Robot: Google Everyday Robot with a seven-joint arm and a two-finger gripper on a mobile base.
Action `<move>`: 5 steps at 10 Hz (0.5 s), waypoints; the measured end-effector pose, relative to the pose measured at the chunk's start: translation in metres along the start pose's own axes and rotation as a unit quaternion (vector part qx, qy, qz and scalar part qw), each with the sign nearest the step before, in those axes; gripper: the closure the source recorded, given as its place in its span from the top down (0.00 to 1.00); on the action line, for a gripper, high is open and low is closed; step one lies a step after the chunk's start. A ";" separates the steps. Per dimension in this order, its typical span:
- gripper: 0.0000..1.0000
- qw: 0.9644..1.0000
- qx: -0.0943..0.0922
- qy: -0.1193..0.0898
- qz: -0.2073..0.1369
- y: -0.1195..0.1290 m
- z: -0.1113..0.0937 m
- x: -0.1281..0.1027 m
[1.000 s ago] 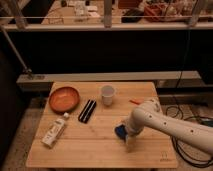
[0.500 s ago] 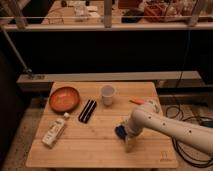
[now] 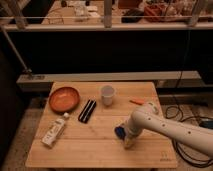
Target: Place the white sponge in the ceramic bowl
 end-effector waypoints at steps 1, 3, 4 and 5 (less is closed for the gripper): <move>0.47 1.000 -0.001 0.000 0.000 0.001 0.001 0.000; 0.31 1.000 -0.001 0.000 0.000 0.001 0.001 0.000; 0.20 1.000 -0.001 0.000 0.000 0.001 0.000 0.000; 0.12 1.000 -0.001 0.000 0.000 0.001 0.000 0.000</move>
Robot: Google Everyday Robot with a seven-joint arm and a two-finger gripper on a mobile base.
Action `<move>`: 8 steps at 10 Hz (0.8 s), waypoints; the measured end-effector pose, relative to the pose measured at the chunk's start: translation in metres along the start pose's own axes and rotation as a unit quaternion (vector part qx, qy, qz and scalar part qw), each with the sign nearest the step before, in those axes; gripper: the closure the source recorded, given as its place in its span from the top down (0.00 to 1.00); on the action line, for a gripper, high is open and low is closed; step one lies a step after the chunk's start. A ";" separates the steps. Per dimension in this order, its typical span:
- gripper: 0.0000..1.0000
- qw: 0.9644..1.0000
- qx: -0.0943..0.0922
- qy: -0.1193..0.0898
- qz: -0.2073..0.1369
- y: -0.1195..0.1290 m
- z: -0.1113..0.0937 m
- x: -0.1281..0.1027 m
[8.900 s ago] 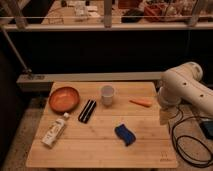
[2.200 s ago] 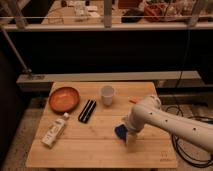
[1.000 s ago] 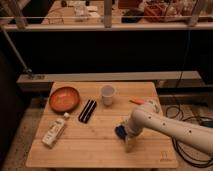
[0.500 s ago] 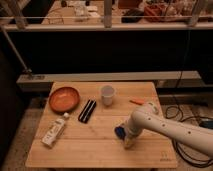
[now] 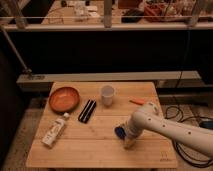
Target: Place the white sponge in the ceramic bowl
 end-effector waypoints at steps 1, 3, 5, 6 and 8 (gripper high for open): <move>0.08 1.000 -0.001 0.000 0.000 0.000 0.000 0.000; 0.07 1.000 -0.003 0.001 0.000 0.002 0.001 0.001; 0.07 1.000 0.000 0.000 -0.002 0.002 -0.002 -0.002; 0.07 1.000 0.005 0.000 -0.001 0.002 -0.010 -0.003; 0.07 1.000 0.010 0.002 -0.001 -0.003 -0.035 -0.012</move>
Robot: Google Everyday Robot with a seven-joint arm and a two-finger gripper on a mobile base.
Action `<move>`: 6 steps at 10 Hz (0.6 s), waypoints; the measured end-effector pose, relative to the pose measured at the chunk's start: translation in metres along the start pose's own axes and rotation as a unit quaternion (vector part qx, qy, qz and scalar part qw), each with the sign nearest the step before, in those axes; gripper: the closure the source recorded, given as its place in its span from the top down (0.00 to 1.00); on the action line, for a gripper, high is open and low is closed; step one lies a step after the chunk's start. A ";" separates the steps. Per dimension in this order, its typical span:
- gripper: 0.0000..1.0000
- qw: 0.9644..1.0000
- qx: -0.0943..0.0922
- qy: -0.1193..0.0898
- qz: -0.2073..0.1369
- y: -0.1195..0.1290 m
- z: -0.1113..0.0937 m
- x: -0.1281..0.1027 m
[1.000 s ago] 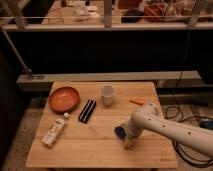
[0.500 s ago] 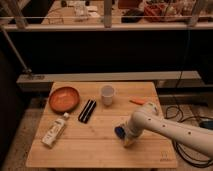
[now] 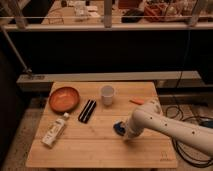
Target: Place the white sponge in the ceramic bowl
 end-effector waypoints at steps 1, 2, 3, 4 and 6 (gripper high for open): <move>0.07 1.000 0.001 0.001 -0.002 -0.002 -0.014 -0.005; 0.07 1.000 0.005 0.006 -0.007 -0.003 -0.020 -0.007; 0.07 1.000 0.008 0.007 -0.009 -0.005 -0.021 -0.013; 0.07 1.000 0.012 0.009 -0.011 -0.007 -0.020 -0.020; 0.07 1.000 0.016 0.010 -0.015 -0.010 -0.026 -0.027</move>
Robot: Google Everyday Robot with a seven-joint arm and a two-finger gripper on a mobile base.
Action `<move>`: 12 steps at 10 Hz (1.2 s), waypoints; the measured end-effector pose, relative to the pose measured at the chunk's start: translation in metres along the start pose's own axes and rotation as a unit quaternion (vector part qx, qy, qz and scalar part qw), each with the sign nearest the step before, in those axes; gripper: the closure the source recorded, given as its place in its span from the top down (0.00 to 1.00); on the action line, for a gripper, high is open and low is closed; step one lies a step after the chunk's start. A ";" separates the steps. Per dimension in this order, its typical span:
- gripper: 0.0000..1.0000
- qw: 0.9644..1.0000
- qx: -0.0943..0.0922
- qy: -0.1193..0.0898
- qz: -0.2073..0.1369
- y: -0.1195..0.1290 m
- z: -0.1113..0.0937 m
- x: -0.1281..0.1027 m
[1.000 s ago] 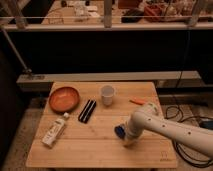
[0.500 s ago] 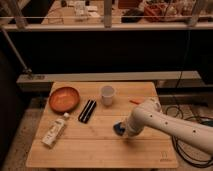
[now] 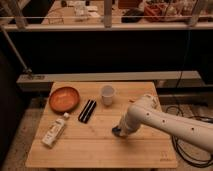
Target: Place the white sponge in the ceramic bowl
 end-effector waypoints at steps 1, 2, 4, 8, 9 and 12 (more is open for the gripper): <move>0.07 1.000 0.002 -0.001 -0.004 -0.003 -0.012 -0.009; 0.10 1.000 0.004 0.001 -0.007 -0.003 -0.020 -0.013; 0.24 1.000 0.007 0.000 -0.014 -0.002 -0.023 -0.021; 0.12 1.000 0.014 0.000 -0.025 -0.006 -0.020 -0.042; 0.07 1.000 0.015 -0.001 -0.027 -0.007 -0.030 -0.047; 0.07 0.999 0.020 -0.005 -0.037 -0.011 -0.034 -0.061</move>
